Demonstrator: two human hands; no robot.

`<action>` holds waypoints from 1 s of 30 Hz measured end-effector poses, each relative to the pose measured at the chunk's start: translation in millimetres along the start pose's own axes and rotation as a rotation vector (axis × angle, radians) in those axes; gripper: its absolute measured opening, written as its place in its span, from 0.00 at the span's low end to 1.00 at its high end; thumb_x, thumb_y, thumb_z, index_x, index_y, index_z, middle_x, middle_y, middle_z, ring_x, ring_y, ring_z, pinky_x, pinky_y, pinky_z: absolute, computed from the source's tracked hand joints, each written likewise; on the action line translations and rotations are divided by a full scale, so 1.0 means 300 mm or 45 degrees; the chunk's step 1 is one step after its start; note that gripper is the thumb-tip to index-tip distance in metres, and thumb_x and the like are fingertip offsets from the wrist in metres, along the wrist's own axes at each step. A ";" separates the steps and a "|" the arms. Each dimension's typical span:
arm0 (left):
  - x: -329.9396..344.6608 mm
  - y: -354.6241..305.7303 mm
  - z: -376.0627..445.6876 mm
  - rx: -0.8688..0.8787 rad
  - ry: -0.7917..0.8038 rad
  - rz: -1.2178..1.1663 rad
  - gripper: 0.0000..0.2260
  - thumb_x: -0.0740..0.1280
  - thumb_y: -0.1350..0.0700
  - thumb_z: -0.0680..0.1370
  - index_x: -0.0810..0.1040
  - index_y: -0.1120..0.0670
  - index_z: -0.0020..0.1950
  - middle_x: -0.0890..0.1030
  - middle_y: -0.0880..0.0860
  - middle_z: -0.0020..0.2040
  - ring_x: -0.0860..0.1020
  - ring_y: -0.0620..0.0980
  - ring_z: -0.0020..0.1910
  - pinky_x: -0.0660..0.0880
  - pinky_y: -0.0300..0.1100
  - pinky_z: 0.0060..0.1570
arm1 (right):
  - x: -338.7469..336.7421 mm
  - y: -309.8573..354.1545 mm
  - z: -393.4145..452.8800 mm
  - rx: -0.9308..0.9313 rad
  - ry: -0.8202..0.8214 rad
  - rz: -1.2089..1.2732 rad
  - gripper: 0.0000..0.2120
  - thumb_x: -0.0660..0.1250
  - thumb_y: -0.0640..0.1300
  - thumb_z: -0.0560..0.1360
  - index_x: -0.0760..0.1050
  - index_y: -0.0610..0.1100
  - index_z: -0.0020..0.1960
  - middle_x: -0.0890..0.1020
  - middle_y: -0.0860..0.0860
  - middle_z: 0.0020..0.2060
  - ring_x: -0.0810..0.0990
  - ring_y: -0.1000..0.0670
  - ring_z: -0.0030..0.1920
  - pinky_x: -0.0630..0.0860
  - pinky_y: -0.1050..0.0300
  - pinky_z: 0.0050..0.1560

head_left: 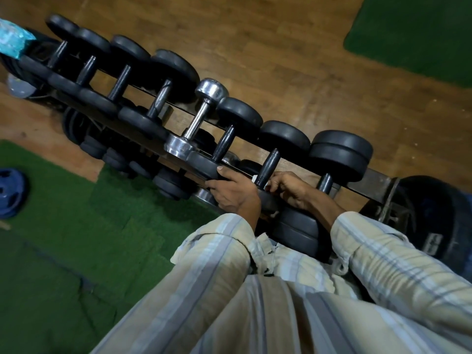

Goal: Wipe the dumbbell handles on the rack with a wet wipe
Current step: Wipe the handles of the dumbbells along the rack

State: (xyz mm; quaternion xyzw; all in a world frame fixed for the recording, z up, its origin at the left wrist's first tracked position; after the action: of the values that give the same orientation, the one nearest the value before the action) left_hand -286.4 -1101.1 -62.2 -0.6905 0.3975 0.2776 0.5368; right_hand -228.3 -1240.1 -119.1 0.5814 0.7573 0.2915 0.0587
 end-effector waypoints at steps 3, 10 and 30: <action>-0.004 0.000 -0.001 -0.002 0.029 -0.002 0.32 0.50 0.39 0.83 0.65 0.65 0.74 0.77 0.66 0.65 0.76 0.66 0.63 0.71 0.55 0.62 | 0.019 0.007 0.005 0.015 -0.010 0.064 0.13 0.63 0.29 0.60 0.79 0.34 0.44 0.80 0.43 0.33 0.79 0.47 0.33 0.76 0.57 0.38; -0.008 0.005 0.000 -0.003 0.046 0.012 0.34 0.50 0.38 0.83 0.62 0.65 0.77 0.75 0.66 0.69 0.74 0.65 0.66 0.70 0.55 0.65 | 0.035 -0.001 0.018 0.072 0.021 0.148 0.05 0.65 0.34 0.60 0.77 0.40 0.34 0.79 0.46 0.33 0.76 0.48 0.34 0.74 0.57 0.39; -0.007 0.002 0.008 -0.025 0.077 -0.019 0.33 0.53 0.40 0.84 0.60 0.64 0.79 0.73 0.65 0.71 0.73 0.65 0.68 0.70 0.55 0.65 | 0.018 0.067 -0.040 -0.240 -0.538 -0.689 0.46 0.83 0.67 0.55 0.70 0.40 0.59 0.80 0.50 0.48 0.80 0.50 0.46 0.77 0.54 0.42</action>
State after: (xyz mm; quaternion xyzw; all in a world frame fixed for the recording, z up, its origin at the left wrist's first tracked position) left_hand -287.9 -1098.3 -61.5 -0.7068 0.4055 0.2564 0.5199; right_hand -218.2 -1236.6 -97.5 0.3993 0.8248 0.2073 0.3424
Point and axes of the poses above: each hand's wrist, its own z-axis towards the middle knuckle, its own x-axis out of the palm, y = z × x, the point moved 5 cm from there along z, towards the middle knuckle
